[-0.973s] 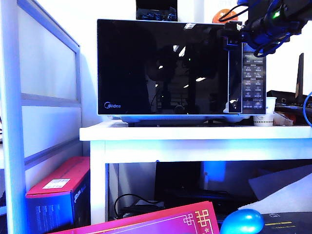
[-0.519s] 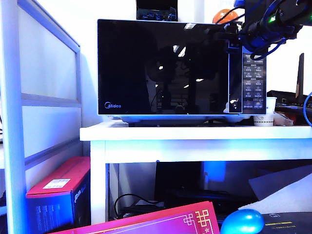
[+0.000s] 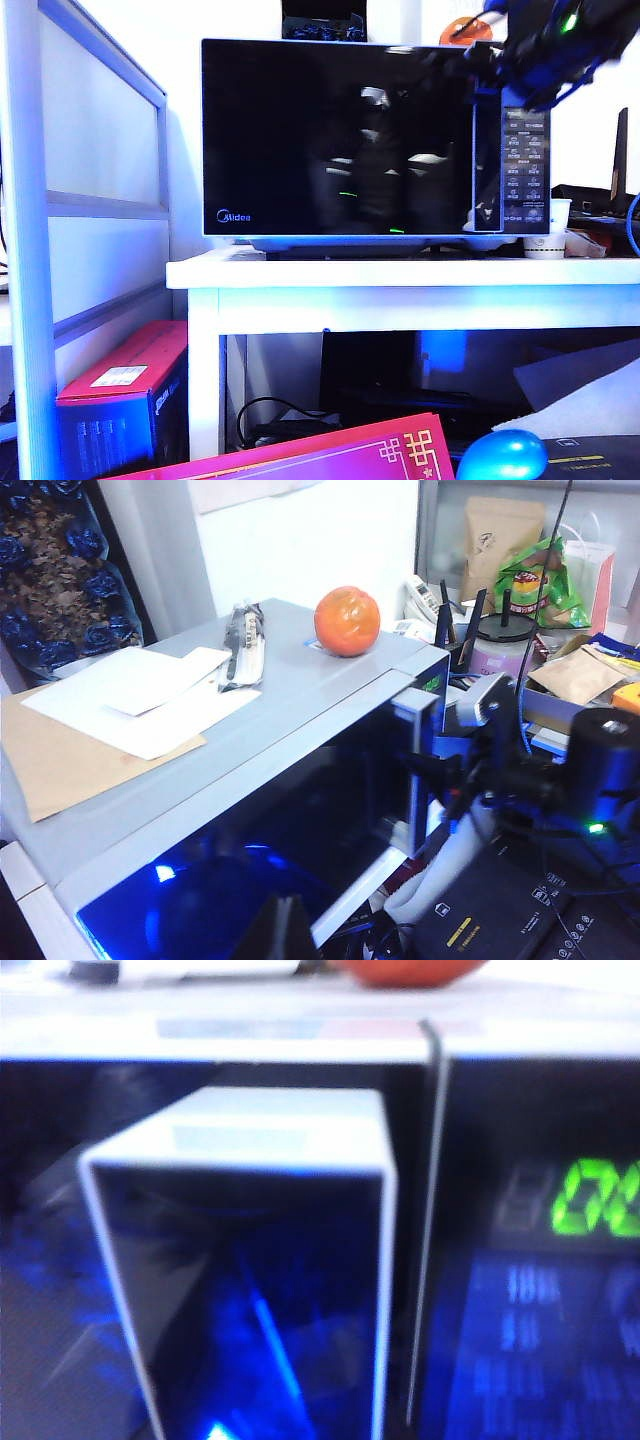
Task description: Open the microwave door, place the orange inside the microwave, then close the microwave door.
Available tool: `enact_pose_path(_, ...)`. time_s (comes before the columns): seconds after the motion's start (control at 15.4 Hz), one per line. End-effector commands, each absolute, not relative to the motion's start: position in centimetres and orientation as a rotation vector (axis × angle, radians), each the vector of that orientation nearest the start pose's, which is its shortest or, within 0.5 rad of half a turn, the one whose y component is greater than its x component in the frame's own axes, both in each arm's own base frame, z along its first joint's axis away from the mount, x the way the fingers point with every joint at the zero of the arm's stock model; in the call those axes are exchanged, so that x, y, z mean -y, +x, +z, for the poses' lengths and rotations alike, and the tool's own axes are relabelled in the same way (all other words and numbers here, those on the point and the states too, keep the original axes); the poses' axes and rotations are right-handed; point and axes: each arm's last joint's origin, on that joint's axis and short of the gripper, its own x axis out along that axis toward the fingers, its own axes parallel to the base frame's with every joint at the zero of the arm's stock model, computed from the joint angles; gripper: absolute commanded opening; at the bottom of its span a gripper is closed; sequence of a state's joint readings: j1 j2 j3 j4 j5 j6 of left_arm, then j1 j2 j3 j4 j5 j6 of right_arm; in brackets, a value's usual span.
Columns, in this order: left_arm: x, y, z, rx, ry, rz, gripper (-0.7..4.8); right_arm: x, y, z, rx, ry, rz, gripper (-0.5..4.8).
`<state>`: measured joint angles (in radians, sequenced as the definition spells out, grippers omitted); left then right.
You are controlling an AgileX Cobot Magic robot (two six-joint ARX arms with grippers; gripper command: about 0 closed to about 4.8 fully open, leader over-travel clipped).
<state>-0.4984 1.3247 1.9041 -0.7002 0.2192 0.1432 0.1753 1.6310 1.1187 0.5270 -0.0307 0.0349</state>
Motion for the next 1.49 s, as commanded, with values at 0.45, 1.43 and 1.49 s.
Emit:
enact_pose_path(0.45,11.2,19.2,53.3,-0.06,0.159,-0.726,-0.03,-6.7,35.5,32.9,0.109,0.054,0.329,4.79)
enact_pose_path(1.43,11.2,19.2,53.3,-0.06,0.159,-0.726,-0.03,-5.2,31.1,37.9,0.185,-0.088,0.06,0.21)
enact_pose_path(1.49,11.2,19.2,53.3,-0.06,0.159,-0.726,-0.03,-5.1,31.3,37.5,0.164,-0.099,0.021,0.21)
